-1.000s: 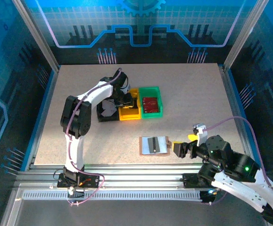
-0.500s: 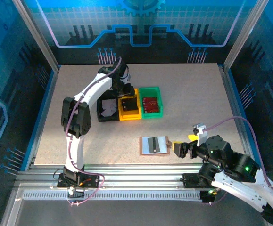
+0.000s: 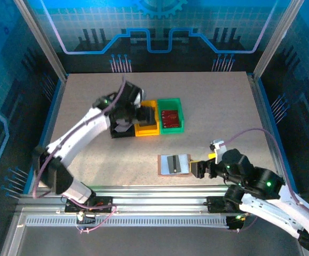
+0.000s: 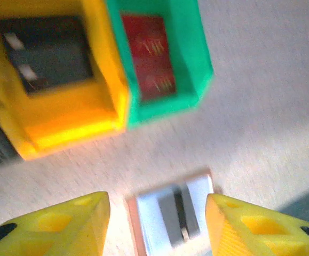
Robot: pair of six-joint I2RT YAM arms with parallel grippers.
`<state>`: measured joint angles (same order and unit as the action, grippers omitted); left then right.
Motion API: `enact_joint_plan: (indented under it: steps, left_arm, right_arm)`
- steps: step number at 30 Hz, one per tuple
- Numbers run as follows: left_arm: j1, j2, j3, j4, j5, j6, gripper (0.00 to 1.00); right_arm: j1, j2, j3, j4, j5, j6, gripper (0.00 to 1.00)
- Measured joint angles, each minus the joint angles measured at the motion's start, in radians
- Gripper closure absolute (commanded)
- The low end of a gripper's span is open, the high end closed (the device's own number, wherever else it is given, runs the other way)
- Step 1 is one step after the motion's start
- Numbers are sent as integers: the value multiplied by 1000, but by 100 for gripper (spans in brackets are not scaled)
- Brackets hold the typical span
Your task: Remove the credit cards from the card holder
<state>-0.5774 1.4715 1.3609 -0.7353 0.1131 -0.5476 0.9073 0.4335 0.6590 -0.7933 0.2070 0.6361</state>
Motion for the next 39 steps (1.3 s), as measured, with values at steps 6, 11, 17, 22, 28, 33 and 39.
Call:
enact_joint_plan:
  steps: [6, 11, 17, 22, 28, 33, 39]
  left_arm:
    - [-144, -102, -377, 157, -27, -200, 48]
    - [-275, -102, -484, 244, -66, -327, 48]
    - [-344, -87, -505, 379, -92, -428, 48]
    - [-360, -16, -541, 461, -99, -507, 47]
    - [-368, 81, -560, 498, -98, -579, 47]
    - [-368, 148, -559, 528, -98, -616, 47]
    - [-368, 163, -546, 517, -98, -633, 47]
  right_arm:
    - [1, 104, -85, 99, -79, 52, 10]
    - [0, 212, -142, 226, -154, 112, 27]
    - [-26, 338, -203, 402, -228, 186, 48]
    - [-65, 415, -239, 520, -277, 241, 64]
    - [-93, 489, -245, 621, -296, 276, 77]
    - [-123, 549, -281, 690, -307, 306, 84]
    - [-137, 598, -289, 730, -317, 315, 90]
